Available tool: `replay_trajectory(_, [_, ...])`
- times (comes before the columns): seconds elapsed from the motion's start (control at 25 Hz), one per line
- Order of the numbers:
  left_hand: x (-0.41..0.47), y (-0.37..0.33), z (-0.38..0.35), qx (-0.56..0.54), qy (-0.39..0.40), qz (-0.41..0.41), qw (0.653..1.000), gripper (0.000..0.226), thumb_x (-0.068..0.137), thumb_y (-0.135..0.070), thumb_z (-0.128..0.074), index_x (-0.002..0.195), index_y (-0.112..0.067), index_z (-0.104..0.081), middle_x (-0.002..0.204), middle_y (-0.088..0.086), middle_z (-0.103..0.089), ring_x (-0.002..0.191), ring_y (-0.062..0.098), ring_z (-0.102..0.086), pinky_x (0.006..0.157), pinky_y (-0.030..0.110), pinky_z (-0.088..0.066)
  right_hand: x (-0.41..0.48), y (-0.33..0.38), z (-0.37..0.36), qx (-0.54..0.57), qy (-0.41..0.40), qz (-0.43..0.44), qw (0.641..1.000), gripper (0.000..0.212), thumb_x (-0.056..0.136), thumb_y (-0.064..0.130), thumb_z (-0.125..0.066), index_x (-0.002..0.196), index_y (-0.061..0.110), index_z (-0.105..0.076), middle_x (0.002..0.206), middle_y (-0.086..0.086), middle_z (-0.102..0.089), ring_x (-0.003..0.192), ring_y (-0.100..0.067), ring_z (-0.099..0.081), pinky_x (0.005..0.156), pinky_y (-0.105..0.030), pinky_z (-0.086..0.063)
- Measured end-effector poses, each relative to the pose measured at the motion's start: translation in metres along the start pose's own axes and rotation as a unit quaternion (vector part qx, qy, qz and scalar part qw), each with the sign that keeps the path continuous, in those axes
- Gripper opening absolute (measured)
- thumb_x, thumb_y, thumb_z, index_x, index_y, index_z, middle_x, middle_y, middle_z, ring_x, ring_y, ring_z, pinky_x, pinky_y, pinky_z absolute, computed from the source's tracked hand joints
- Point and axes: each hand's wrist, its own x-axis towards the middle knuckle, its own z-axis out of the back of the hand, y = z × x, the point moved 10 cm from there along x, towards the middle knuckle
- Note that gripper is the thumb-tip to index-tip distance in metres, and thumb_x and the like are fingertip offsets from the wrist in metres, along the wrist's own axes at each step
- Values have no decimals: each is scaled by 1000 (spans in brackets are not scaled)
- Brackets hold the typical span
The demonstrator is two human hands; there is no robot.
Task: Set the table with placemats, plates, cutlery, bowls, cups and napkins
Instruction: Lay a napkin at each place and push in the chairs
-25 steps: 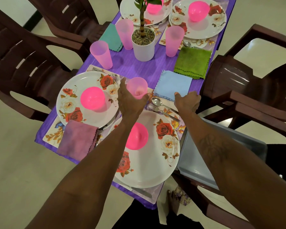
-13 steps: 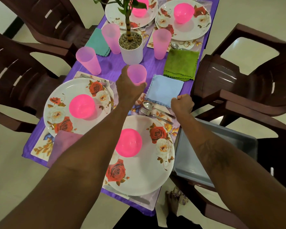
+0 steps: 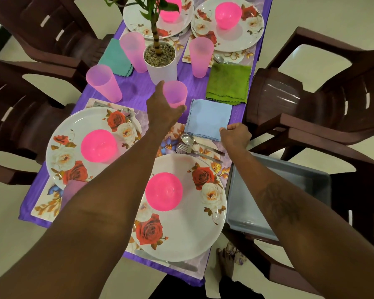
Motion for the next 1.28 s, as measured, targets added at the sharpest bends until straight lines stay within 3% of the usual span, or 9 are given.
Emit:
replay_trajectory(0.2, [-7, 10, 2, -13, 11, 16, 1000, 119, 61, -46, -95, 156, -12, -32, 141, 10, -60, 128, 35, -56, 109, 48, -47, -3, 3, -1, -8, 11, 15, 1000, 18, 84, 27, -82, 91, 15, -70, 96, -5, -71, 84, -18, -60, 73, -24, -40])
replay_trajectory(0.32, [-17, 21, 6, -24, 8, 28, 999, 118, 61, -38, -97, 155, -9, -32, 136, 13, -64, 120, 29, -62, 101, 37, -47, -4, 3, 0, -13, 13, 29, 999, 21, 84, 28, -83, 90, 14, -70, 93, -4, -71, 83, -18, -62, 72, -23, -40])
replay_trajectory(0.4, [-29, 37, 12, -14, -10, 70, 997, 101, 67, -32, -94, 151, -10, -42, 128, 13, -68, 118, 28, -63, 99, 34, -45, -3, 1, 1, -11, 18, 33, 999, 23, 83, 30, -85, 92, 14, -71, 92, -4, -72, 84, -17, -65, 73, -22, -42])
replay_trajectory(0.56, [-57, 47, 19, 93, -36, 85, 991, 27, 84, -22, -73, 110, -15, -76, 107, 5, -77, 103, 28, -69, 87, 30, -43, -4, -1, 3, 0, 20, 39, 999, 25, 81, 31, -86, 91, 14, -71, 89, -4, -73, 84, -18, -68, 74, -23, -47])
replay_trajectory(0.72, [-77, 32, -9, 65, 9, 27, 997, 15, 84, -21, -71, 91, -17, -83, 89, 4, -80, 84, 27, -73, 79, 31, -54, -3, -4, 8, 12, 5, 18, 1000, 23, 82, 31, -85, 89, 12, -73, 88, -4, -72, 81, -17, -65, 72, -23, -45])
replay_trajectory(0.8, [-78, 25, -28, 69, 52, 7, 996, 20, 86, -28, -69, 99, -22, -83, 96, 1, -80, 91, 25, -74, 86, 40, -58, -2, -9, 11, 34, -6, -12, 999, 23, 83, 30, -84, 90, 11, -74, 92, -6, -73, 83, -18, -65, 72, -23, -44])
replay_trajectory(0.92, [-78, 7, -57, 158, 137, -51, 977, 35, 93, -35, -61, 126, -28, -74, 119, 4, -76, 116, 29, -65, 105, 51, -47, 1, -11, 12, 51, -10, -26, 998, 22, 83, 29, -85, 89, 11, -74, 91, -6, -72, 82, -17, -64, 73, -25, -48])
replay_trajectory(1.12, [-80, 3, -89, 223, 247, -71, 940, 46, 103, -34, -49, 148, -31, -53, 140, 14, -60, 138, 33, -41, 110, 50, -28, 3, -12, 10, 61, -19, -36, 997, 23, 83, 30, -84, 91, 10, -76, 91, -5, -74, 79, -15, -63, 70, -22, -43])
replay_trajectory(1.28, [-73, -1, -104, 251, 303, -98, 914, 48, 103, -28, -46, 151, -25, -47, 153, 3, -51, 142, 28, -42, 112, 47, -28, 7, -11, 9, 66, -21, -46, 997, 22, 84, 30, -83, 93, 11, -76, 95, -6, -74, 82, -15, -62, 72, -23, -44])
